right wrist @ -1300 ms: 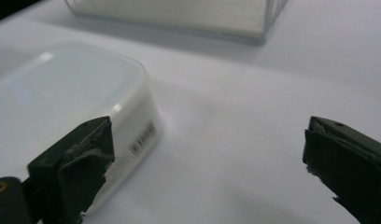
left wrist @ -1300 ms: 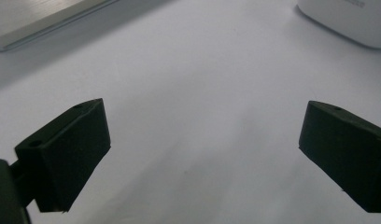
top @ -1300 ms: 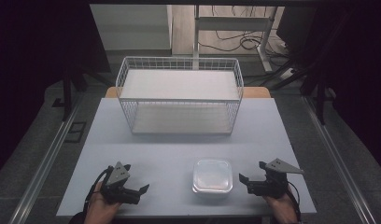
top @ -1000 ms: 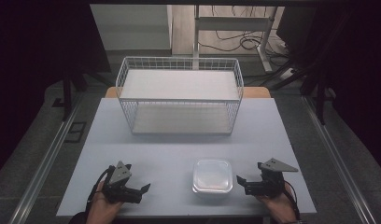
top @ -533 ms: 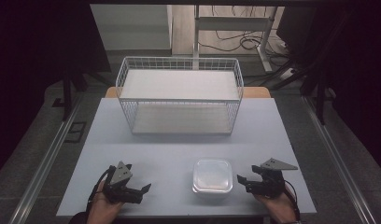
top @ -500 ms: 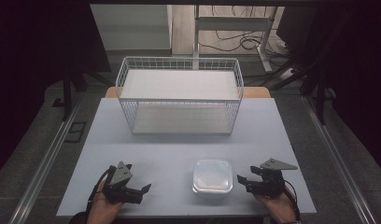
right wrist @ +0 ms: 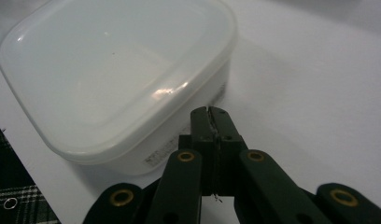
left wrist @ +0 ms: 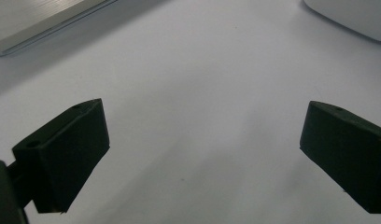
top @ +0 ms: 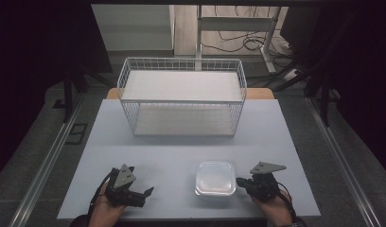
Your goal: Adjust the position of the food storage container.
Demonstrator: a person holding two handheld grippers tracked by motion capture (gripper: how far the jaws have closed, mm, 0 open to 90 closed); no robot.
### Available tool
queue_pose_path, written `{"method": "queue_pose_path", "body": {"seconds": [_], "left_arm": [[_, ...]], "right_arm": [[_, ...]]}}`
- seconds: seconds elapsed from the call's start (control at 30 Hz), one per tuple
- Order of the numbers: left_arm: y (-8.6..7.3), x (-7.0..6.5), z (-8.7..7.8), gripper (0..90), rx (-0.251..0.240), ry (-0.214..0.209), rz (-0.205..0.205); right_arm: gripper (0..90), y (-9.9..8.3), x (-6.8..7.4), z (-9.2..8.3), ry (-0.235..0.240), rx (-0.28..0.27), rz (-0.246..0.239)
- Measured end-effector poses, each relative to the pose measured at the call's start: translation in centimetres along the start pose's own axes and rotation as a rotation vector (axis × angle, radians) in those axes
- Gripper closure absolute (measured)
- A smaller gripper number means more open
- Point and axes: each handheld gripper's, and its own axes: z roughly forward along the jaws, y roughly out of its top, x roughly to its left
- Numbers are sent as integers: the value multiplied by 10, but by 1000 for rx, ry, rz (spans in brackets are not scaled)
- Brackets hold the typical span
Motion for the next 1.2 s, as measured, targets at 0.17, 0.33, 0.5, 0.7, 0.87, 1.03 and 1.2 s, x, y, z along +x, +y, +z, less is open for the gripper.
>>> {"method": "queue_pose_path", "body": {"seconds": [0.17, 0.33, 0.5, 0.7, 0.87, 1.03, 1.2], "left_arm": [[0, 0, 0, 11, 0, 2, 0], [0, 0, 0, 11, 1, 1, -2], [0, 0, 0, 11, 0, 1, -5], [0, 0, 0, 11, 2, -1, -7], [1, -1, 1, 11, 8, -3, -3], [1, -1, 0, 12, 6, -15, -19], [1, 0, -1, 15, 2, -26, -30]], "right_arm": [[893, 2, 2, 5, 13, -1, 4], [893, 5, 3, 10, 61, -4, 28], [891, 13, 18, 23, 132, -1, 1], [891, 20, 30, 35, 144, -2, -35], [891, 26, 30, 44, 141, -2, -29], [863, 27, 26, 39, 101, -20, -34], [719, 26, 21, 30, 65, -31, -47]]}}
